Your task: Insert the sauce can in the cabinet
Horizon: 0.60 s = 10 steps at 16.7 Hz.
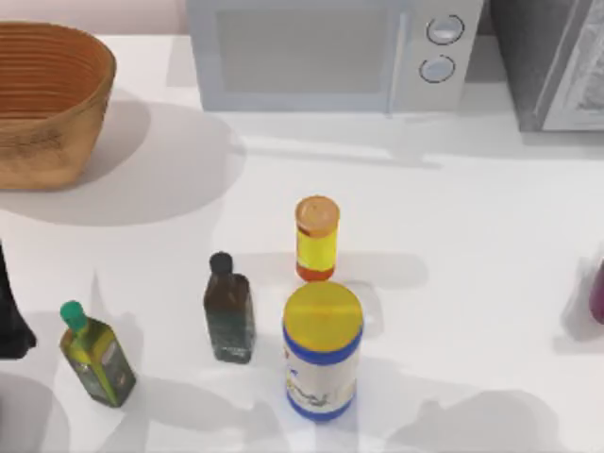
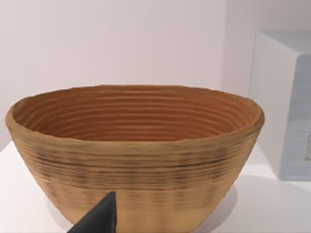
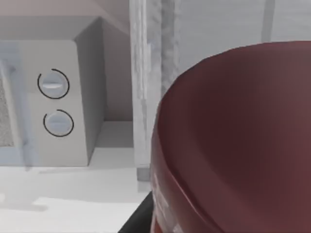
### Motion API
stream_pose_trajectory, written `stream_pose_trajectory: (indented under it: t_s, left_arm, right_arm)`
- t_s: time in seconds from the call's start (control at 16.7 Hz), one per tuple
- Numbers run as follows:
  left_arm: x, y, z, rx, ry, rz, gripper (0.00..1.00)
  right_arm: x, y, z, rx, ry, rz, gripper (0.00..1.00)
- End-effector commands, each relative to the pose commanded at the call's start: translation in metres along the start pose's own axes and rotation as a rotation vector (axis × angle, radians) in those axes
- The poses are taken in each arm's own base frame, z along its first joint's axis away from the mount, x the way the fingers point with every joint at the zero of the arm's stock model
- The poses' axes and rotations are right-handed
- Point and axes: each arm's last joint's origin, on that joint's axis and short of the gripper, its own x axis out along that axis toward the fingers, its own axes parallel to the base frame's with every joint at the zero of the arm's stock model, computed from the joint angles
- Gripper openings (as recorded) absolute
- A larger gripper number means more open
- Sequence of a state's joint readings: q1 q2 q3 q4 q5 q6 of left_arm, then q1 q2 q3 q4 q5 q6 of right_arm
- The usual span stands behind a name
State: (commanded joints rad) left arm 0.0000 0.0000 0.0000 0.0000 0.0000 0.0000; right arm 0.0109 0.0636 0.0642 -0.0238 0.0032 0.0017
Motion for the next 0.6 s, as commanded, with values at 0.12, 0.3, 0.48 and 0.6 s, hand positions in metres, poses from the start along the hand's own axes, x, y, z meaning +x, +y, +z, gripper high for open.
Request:
stream_pose_trajectory:
  t_s: [0.12, 0.3, 0.48, 0.6]
  left_arm:
    - [0.000, 0.000, 0.000, 0.000, 0.000, 0.000, 1.00]
    - [0.000, 0.000, 0.000, 0.000, 0.000, 0.000, 1.00]
    - [0.000, 0.000, 0.000, 0.000, 0.000, 0.000, 1.00]
    - [0.000, 0.000, 0.000, 0.000, 0.000, 0.000, 1.00]
  right_arm:
    - [0.001, 0.002, 0.023, 0.000, 0.016, 0.008, 0.00]
    - [0.006, 0.005, 0.078, -0.002, 0.024, 0.017, 0.00]
    - [0.017, 0.009, 0.148, -0.004, 0.014, 0.018, 0.00]
    - [0.030, 0.013, 0.197, -0.006, 0.004, 0.013, 0.00]
